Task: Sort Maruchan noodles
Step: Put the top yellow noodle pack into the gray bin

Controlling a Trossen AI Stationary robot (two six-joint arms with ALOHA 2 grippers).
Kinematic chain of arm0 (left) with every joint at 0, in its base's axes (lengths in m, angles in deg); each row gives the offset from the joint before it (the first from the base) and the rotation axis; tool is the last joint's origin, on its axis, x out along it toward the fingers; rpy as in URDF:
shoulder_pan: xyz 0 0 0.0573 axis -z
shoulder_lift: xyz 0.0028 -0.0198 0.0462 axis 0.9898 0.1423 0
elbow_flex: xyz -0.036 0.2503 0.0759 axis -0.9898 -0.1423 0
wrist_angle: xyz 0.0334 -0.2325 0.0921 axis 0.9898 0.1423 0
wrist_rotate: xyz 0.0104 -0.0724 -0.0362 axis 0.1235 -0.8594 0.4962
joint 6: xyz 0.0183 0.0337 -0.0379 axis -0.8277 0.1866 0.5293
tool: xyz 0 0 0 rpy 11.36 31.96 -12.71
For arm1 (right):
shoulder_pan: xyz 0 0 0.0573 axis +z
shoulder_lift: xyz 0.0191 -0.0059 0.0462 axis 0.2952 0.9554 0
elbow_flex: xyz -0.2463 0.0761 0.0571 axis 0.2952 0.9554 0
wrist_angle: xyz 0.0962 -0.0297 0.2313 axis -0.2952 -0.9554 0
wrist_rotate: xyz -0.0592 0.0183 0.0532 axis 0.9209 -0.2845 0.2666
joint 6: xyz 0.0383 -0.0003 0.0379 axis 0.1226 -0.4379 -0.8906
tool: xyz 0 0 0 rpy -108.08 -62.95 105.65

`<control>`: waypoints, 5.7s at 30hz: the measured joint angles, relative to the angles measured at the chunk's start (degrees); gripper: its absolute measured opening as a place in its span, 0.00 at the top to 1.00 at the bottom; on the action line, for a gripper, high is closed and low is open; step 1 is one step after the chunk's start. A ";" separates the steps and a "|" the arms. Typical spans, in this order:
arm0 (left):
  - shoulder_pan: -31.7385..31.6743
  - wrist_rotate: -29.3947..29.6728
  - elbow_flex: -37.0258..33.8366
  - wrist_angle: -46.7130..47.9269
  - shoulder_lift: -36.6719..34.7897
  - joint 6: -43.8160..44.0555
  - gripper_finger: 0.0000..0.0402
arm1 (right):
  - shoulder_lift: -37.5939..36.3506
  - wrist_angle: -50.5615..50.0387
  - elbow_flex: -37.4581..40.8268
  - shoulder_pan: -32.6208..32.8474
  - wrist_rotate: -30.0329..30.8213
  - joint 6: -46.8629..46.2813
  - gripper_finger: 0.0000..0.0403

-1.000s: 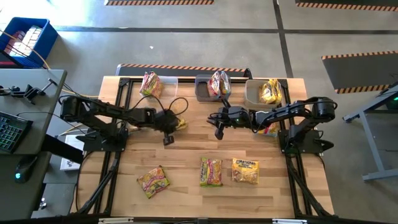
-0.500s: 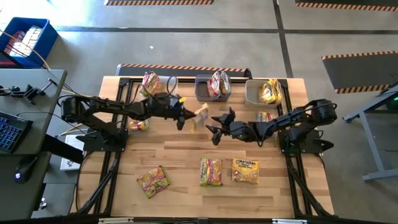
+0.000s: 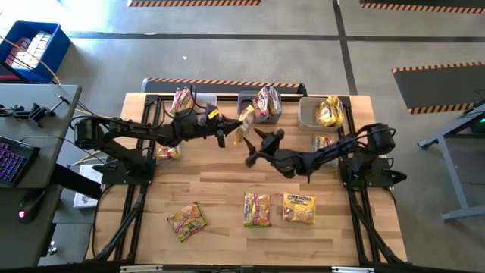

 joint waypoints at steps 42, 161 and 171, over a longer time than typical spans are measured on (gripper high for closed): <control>2.08 5.42 0.00 -3.39 0.00 -11.63 1.00 | 2.87 -5.50 -10.04 -7.17 -0.20 -10.28 0.40; -0.52 -5.19 -16.94 -0.76 -14.49 -28.65 0.98 | 2.76 -121.53 -35.30 -67.25 -49.53 -18.02 0.66; -0.52 -5.35 -16.94 -0.77 -14.49 -28.48 0.98 | 2.76 -122.87 -35.30 -67.23 -51.80 -18.41 0.62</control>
